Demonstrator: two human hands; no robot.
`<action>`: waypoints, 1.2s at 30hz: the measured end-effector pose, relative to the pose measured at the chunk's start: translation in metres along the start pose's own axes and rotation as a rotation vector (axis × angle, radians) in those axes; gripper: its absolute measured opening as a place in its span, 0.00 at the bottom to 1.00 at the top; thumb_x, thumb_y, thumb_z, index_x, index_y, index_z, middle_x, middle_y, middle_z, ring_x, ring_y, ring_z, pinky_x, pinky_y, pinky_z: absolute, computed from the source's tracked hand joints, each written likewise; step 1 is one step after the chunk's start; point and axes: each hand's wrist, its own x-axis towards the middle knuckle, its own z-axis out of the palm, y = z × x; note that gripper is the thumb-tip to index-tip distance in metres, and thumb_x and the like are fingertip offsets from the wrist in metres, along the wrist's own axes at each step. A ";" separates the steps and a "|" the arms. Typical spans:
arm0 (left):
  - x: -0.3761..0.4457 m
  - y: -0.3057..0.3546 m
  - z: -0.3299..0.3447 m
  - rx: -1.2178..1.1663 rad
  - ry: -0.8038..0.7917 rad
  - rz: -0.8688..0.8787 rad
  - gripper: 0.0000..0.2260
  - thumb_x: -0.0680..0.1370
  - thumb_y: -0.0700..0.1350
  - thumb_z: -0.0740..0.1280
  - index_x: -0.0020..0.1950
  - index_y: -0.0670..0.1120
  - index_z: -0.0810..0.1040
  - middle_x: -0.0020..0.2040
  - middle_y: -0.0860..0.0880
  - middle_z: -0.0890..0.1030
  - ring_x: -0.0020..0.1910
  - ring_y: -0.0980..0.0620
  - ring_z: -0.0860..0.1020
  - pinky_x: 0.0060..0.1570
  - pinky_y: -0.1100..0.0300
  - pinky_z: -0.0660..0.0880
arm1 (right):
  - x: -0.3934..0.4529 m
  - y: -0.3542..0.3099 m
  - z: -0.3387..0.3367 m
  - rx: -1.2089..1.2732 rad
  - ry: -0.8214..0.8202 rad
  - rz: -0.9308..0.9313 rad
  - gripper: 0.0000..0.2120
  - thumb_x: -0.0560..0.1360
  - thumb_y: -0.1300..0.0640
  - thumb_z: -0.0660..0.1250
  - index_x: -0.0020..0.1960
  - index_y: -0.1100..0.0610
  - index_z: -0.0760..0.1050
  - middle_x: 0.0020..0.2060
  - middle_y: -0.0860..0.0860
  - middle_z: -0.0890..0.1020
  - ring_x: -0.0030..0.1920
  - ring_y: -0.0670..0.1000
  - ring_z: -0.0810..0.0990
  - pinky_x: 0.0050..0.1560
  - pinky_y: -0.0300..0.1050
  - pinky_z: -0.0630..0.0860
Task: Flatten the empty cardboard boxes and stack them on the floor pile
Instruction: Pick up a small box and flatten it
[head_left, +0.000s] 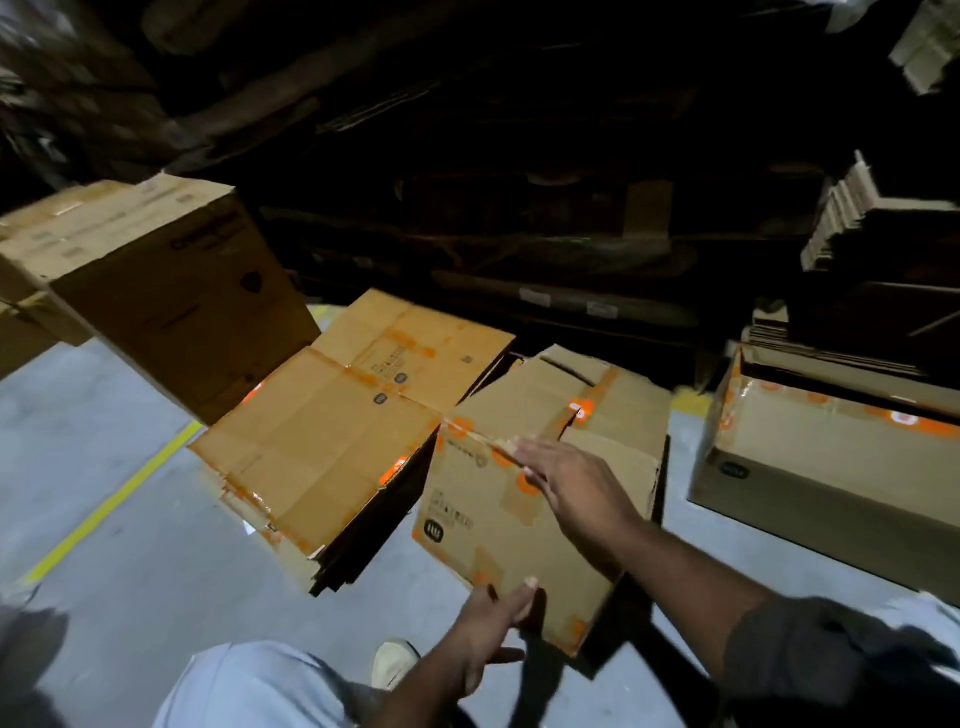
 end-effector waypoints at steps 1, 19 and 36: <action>0.001 0.000 -0.003 -0.005 0.004 0.019 0.26 0.77 0.60 0.70 0.69 0.51 0.68 0.63 0.53 0.78 0.58 0.53 0.79 0.50 0.49 0.83 | -0.009 0.002 0.011 -0.016 -0.031 -0.013 0.17 0.80 0.55 0.67 0.69 0.47 0.77 0.68 0.42 0.76 0.69 0.44 0.73 0.65 0.30 0.59; 0.034 -0.030 -0.012 0.915 0.358 0.435 0.23 0.78 0.55 0.69 0.72 0.51 0.72 0.69 0.51 0.76 0.67 0.53 0.75 0.61 0.61 0.70 | -0.119 0.039 0.080 -0.136 -0.564 0.080 0.09 0.81 0.58 0.58 0.57 0.57 0.75 0.58 0.54 0.74 0.58 0.55 0.76 0.52 0.50 0.71; 0.077 -0.036 0.021 0.963 0.169 0.525 0.30 0.75 0.51 0.73 0.75 0.51 0.68 0.73 0.54 0.72 0.66 0.55 0.76 0.67 0.57 0.71 | -0.080 0.142 0.087 -0.217 -0.538 0.537 0.37 0.69 0.35 0.69 0.73 0.51 0.67 0.67 0.54 0.71 0.68 0.56 0.68 0.71 0.56 0.61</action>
